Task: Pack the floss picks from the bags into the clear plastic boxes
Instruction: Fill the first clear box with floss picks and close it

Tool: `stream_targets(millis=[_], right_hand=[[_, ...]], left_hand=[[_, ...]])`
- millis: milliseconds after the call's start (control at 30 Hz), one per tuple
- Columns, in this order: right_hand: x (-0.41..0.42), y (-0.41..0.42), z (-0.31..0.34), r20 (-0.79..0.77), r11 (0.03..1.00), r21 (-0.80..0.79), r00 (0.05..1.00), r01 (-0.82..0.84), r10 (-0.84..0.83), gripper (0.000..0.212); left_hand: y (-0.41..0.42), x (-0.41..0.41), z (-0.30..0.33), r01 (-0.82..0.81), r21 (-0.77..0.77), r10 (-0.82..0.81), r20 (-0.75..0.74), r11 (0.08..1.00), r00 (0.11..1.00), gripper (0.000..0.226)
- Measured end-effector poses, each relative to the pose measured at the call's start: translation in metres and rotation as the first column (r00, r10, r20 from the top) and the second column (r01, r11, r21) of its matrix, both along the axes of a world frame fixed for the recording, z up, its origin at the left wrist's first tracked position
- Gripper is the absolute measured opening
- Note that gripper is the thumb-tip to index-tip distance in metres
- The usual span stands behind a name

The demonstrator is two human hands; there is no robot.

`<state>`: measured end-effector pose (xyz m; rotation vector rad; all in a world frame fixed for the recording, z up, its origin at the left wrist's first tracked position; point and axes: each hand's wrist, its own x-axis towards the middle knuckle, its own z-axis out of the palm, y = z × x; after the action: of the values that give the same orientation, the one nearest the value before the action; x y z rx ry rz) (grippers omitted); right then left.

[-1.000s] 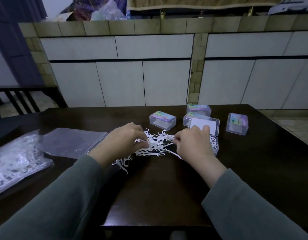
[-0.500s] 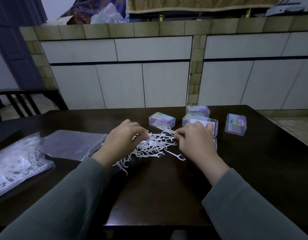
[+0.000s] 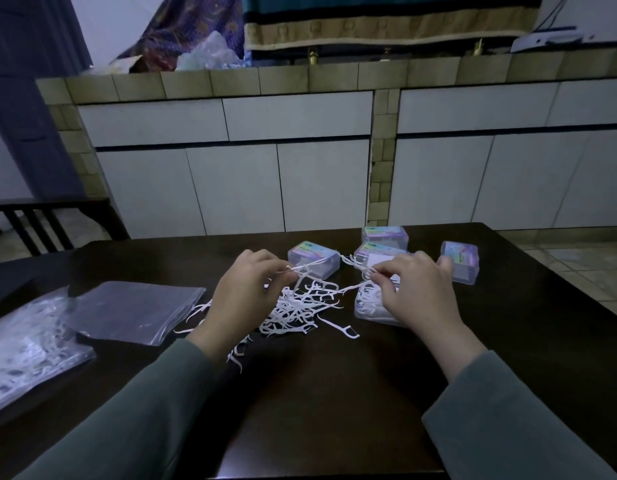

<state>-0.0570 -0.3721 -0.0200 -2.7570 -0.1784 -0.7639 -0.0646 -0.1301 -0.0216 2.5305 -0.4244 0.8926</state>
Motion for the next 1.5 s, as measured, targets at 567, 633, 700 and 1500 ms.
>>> stream_targets(millis=[567,633,700,1500], right_hand=[[0.004,-0.041,-0.007,-0.134,0.996,0.018,0.987,0.09,-0.087,0.029],[0.005,-0.041,-0.009,-0.166,0.997,0.041,0.984,0.069,-0.061,0.029],[0.007,-0.041,-0.011,-0.193,0.995,0.083,0.98,0.053,-0.036,0.031],[-0.005,-0.056,-0.018,-0.439,0.989,0.149,0.895,-0.011,0.076,0.077]], left_hand=[[-0.104,0.02,-0.017,-0.036,-0.406,0.045,0.011,0.913,0.999,0.015],[-0.11,0.021,-0.02,-0.043,-0.413,0.04,-0.016,0.91,0.999,0.017],[-0.115,0.023,-0.022,-0.033,-0.404,0.028,-0.017,0.914,0.999,0.016],[-0.101,0.027,-0.034,0.168,-0.168,-0.203,-0.219,0.971,0.954,0.016]])
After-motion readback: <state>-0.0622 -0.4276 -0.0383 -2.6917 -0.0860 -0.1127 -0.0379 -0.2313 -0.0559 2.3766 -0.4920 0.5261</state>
